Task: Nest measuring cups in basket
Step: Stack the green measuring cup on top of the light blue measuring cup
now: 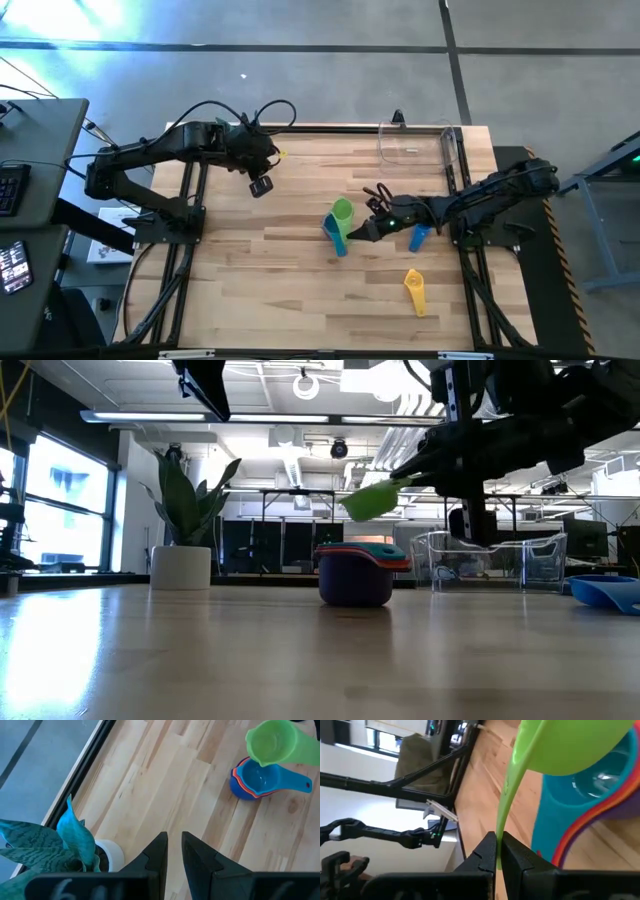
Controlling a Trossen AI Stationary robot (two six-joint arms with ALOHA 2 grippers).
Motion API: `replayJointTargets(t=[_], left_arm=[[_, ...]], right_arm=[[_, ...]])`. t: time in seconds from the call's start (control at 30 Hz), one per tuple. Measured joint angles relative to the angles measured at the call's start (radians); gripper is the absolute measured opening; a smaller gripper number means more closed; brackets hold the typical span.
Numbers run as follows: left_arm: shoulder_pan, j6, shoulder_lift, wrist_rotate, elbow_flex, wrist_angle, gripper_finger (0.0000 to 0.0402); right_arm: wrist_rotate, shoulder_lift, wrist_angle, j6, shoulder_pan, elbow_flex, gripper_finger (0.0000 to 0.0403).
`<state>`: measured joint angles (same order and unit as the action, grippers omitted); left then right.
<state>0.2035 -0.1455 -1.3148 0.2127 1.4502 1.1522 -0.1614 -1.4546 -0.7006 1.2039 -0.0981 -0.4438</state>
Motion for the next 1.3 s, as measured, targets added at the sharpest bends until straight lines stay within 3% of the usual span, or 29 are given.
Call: replayJointTargets(t=[0.5,1.3], left_arm=[[0.000,0.005,0.000,0.000,0.000,0.000,0.0046],[0.000,0.008,0.000,0.000,0.000,0.000,0.0046]], right_arm=[[-0.096,-0.191,-0.248,0.056,-0.001,0.000,0.0002],[-0.130,-0.203,-0.229,0.098,0.027,-0.003,0.0002]])
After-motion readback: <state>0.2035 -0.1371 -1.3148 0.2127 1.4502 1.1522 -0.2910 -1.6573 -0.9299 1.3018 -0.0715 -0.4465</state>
